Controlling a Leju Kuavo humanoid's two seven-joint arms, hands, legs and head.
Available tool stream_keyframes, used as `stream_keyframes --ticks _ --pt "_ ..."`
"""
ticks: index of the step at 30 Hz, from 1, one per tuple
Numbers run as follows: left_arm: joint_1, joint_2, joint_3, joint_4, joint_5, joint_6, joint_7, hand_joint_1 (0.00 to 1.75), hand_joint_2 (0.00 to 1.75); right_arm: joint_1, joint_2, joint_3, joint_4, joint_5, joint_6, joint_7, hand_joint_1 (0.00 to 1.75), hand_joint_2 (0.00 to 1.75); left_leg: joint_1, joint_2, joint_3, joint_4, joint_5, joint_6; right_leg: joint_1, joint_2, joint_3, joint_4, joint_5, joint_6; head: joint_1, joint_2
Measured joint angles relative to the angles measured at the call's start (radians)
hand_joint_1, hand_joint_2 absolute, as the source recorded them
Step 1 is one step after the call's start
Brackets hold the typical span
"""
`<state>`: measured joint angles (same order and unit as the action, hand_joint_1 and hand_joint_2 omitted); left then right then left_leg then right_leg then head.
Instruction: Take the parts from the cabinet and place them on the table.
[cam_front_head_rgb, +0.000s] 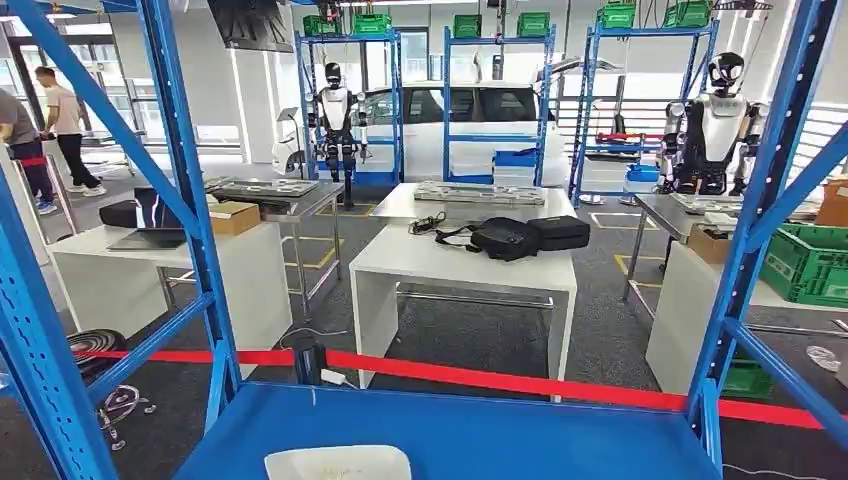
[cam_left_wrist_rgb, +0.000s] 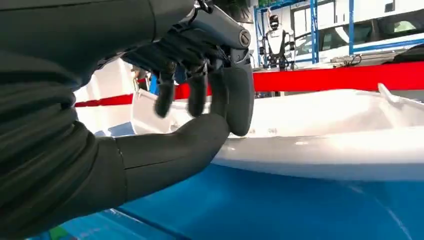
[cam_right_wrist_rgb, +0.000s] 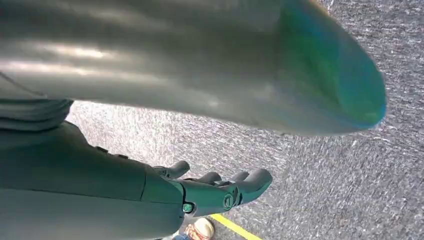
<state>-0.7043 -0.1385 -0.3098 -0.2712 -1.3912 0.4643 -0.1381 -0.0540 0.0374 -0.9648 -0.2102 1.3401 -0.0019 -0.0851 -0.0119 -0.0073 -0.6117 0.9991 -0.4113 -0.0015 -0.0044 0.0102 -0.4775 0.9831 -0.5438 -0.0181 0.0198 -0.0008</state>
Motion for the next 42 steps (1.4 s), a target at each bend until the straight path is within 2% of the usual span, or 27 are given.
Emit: stream_keyframes --ticks 3,9,11,12,13,14,16,18,20,22,24,27,34,42 --pt "0.01 0.0 0.0 0.0 0.009 0.017 -0.005 1.69 1.75 0.0 0.001 0.0 0.0 0.0 0.0 0.0 0.0 0.0 0.0 0.0 0.0 0.0 0.0 0.0 0.0 0.0 0.0 0.0 0.0 0.0 0.0 0.0" --pt "0.024 0.0 0.0 0.0 0.017 0.05 -0.015 1.57 1.75 0.0 0.004 0.0 0.0 0.0 0.002 0.0 0.0 0.0 0.0 0.0 0.0 0.0 0.0 0.0 0.0 0.0 0.0 0.0 0.0 0.0 0.0 0.0" --pt "0.025 0.0 0.0 0.0 0.019 0.058 -0.018 1.27 1.75 0.0 0.005 0.0 0.0 0.0 0.002 0.0 0.0 0.0 0.0 0.0 0.0 0.0 0.0 0.0 0.0 0.0 0.0 0.0 0.0 0.0 0.0 0.0" --pt "0.025 0.0 0.0 0.0 0.02 0.064 -0.019 1.27 1.75 0.0 0.005 0.0 0.0 0.0 0.002 0.0 0.0 0.0 0.0 0.0 0.0 0.0 0.0 0.0 0.0 0.0 0.0 0.0 0.0 0.0 0.0 0.0" --pt "0.025 0.0 0.0 0.0 0.021 0.072 -0.023 0.09 1.75 0.0 0.005 0.0 0.0 0.0 0.002 0.0 0.0 0.0 0.0 0.0 0.0 0.0 0.0 0.0 0.0 0.0 0.0 0.0 0.0 0.0 0.0 0.0" --pt "0.025 0.0 0.0 0.0 0.025 0.086 -0.026 0.0 1.75 0.0 0.005 0.0 0.0 0.0 0.002 0.0 0.0 0.0 0.0 0.0 0.0 0.0 0.0 0.0 0.0 0.0 0.0 0.0 0.0 0.0 0.0 0.0" --pt "0.025 0.0 0.001 0.0 0.03 0.102 -0.032 0.0 1.75 0.0 0.006 0.0 0.0 0.0 0.002 0.0 0.0 0.0 0.0 0.0 0.0 0.0 0.0 0.0 0.0 0.0 0.0 0.0 0.0 0.0 0.0 0.0" --pt "0.026 0.0 0.003 0.0 0.047 0.139 -0.068 0.0 1.75 0.0 0.006 0.0 0.0 0.0 0.002 0.0 0.0 0.0 0.0 0.0 0.0 0.0 0.0 0.0 0.0 0.0 0.0 0.0 0.0 0.0 0.0 0.0" --pt "0.026 0.0 0.017 -0.004 0.102 0.165 -0.175 0.0 1.75 0.0 0.006 0.0 0.0 0.003 0.002 -0.002 0.0 0.0 0.0 0.0 0.0 0.0 0.0 0.0 0.0 0.0 0.0 0.0 0.0 0.0 0.0 0.0" --pt "0.026 0.0 0.032 -0.01 0.127 0.161 -0.269 0.0 1.75 0.0 0.006 0.0 0.0 0.01 0.003 -0.003 0.0 0.0 0.0 0.0 0.0 0.0 0.0 0.0 0.0 0.0 0.0 0.0 0.0 0.0 0.0 0.0" --pt "0.025 0.0 0.035 -0.018 0.138 0.143 -0.326 0.0 1.75 0.0 0.006 0.0 0.0 0.011 0.009 -0.003 0.0 0.0 0.0 0.0 0.0 0.0 0.0 0.0 0.0 0.0 0.0 0.0 0.0 0.0 0.0 0.0" --pt "0.02 0.0 0.04 -0.032 0.149 0.122 -0.372 0.0 1.75 0.0 0.006 0.0 0.0 0.01 0.01 -0.003 0.0 0.0 0.0 0.0 0.0 0.0 0.0 0.0 0.0 0.0 0.0 0.0 0.0 0.0 0.0 0.0" --pt "-0.022 0.003 0.043 -0.045 0.153 0.088 -0.363 0.0 1.75 0.0 0.006 0.0 0.0 0.009 0.009 -0.008 0.0 0.0 0.0 0.0 0.0 0.0 0.0 0.0 0.0 0.0 0.0 0.0 0.0 0.0 0.0 0.0" --pt "-0.022 -0.012 0.04 -0.034 0.085 0.099 -0.251 0.0 1.75 -0.001 0.006 -0.007 0.0 0.006 0.006 -0.021 0.0 0.0 -0.001 -0.001 0.0 0.0 0.0 0.0 0.0 -0.001 0.0 0.0 0.0 0.0 0.0 0.0"
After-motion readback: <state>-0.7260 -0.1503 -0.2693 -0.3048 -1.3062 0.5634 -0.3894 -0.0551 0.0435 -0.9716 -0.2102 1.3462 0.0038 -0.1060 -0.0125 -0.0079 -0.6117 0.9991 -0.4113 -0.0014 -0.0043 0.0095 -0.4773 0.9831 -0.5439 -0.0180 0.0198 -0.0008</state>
